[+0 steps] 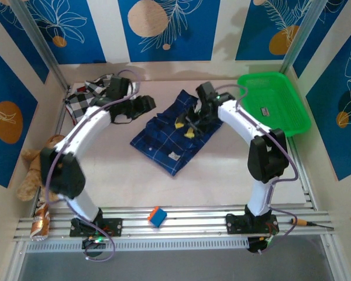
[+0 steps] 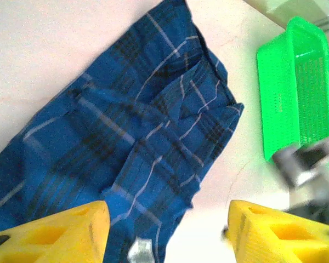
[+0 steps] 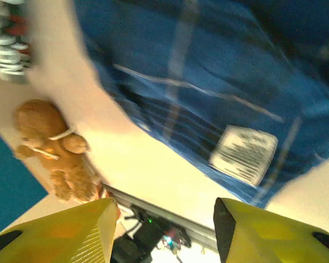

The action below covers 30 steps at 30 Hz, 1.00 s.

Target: Fold and stack the long sleeve shirts

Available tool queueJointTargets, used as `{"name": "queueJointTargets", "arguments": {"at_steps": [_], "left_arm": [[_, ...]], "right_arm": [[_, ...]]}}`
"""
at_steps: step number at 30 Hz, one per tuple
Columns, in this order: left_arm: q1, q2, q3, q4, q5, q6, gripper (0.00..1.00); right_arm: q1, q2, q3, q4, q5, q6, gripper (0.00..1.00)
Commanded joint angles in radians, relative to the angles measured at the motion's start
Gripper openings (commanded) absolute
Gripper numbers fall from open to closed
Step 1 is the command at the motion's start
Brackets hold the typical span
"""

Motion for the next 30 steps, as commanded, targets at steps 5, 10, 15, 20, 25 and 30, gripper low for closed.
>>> {"name": "queueJointTargets", "arguments": {"at_steps": [5, 10, 15, 20, 25, 30], "left_arm": [[-0.122, -0.141, -0.323, 0.042, -0.050, -0.196, 0.52], [-0.268, 0.009, -0.267, 0.117, -0.065, -0.238, 0.43], [-0.295, 0.144, -0.211, -0.015, -0.142, -0.194, 0.33], [-0.270, 0.249, -0.182, -0.111, -0.210, -0.104, 0.30], [-0.215, 0.302, -0.134, -0.200, -0.316, 0.033, 0.29], [-0.180, 0.289, -0.108, -0.206, -0.320, 0.157, 0.30]], "right_arm": [[-0.039, 0.235, 0.256, -0.209, 0.139, -0.495, 0.47], [-0.062, 0.334, 0.264, -0.108, 0.148, -0.475, 0.44], [-0.081, 0.373, 0.177, -0.054, 0.201, -0.381, 0.40], [-0.097, 0.300, -0.015, -0.010, 0.219, -0.308, 0.39], [-0.090, 0.171, -0.254, 0.032, 0.138, -0.239, 0.36], [-0.078, 0.066, -0.403, 0.031, 0.024, -0.179, 0.37]]}}
